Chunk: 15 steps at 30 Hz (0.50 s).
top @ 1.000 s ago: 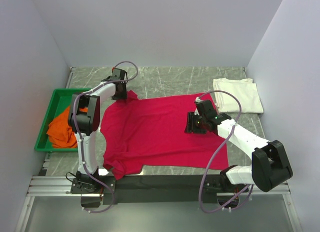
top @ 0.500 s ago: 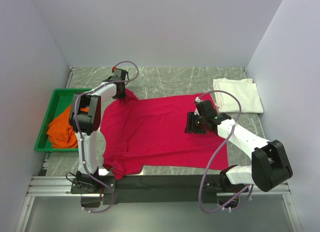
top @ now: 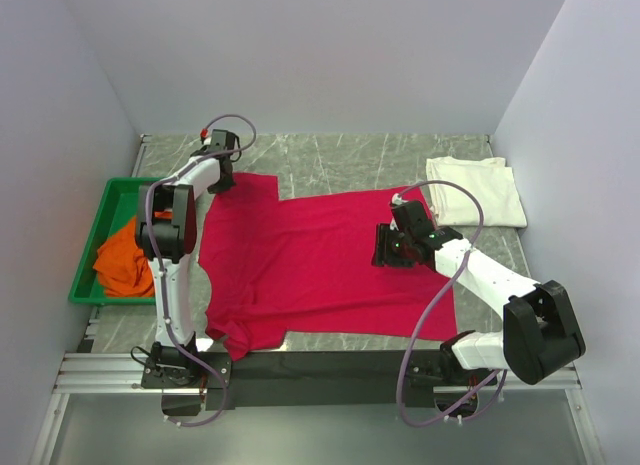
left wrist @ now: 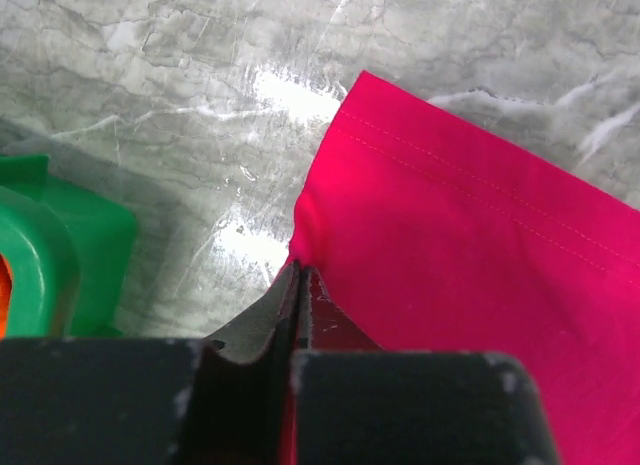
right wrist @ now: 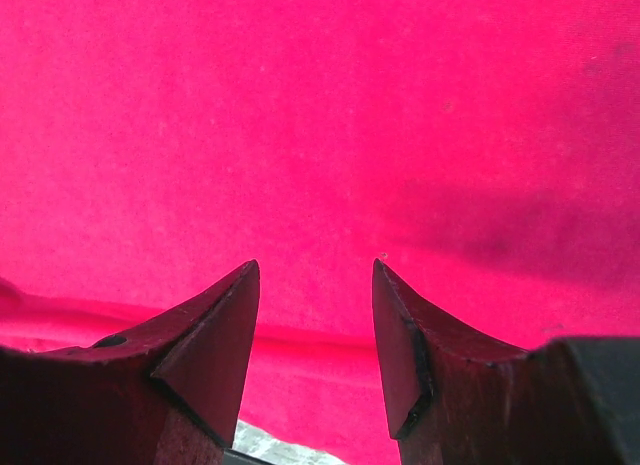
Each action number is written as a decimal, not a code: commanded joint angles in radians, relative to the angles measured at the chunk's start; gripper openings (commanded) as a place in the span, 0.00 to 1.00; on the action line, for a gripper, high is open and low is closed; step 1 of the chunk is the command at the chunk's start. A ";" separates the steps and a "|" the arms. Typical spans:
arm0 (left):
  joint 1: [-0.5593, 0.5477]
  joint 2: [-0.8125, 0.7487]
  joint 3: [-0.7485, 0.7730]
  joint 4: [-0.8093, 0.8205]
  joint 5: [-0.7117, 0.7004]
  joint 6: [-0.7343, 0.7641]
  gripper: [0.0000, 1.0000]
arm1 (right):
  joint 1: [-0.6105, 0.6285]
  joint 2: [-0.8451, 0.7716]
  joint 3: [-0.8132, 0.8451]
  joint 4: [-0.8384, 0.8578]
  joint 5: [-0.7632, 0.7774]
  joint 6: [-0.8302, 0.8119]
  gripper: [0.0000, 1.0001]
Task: Fold and stack the t-shirts
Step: Flatten the tshirt out
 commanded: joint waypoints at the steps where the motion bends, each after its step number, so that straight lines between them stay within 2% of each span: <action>1: 0.003 -0.003 0.042 -0.013 -0.034 -0.026 0.07 | -0.004 -0.025 0.024 0.020 0.047 0.006 0.56; 3: 0.005 -0.020 0.059 -0.002 -0.033 -0.034 0.11 | -0.007 -0.019 0.050 0.014 0.085 0.021 0.56; 6: 0.005 -0.065 0.084 0.015 -0.010 -0.051 0.27 | -0.030 0.016 0.108 0.001 0.135 0.039 0.56; 7: 0.005 -0.095 0.085 0.026 0.004 -0.055 0.39 | -0.044 0.041 0.137 -0.002 0.138 0.044 0.56; 10: -0.006 -0.179 0.061 0.042 0.046 -0.080 0.63 | -0.092 0.085 0.180 -0.005 0.126 0.063 0.56; 13: -0.036 -0.267 0.012 0.001 0.064 -0.122 0.76 | -0.118 0.139 0.215 -0.022 0.127 0.067 0.56; 15: -0.062 -0.319 -0.055 -0.025 0.078 -0.175 0.78 | -0.124 0.165 0.241 -0.041 0.129 0.060 0.56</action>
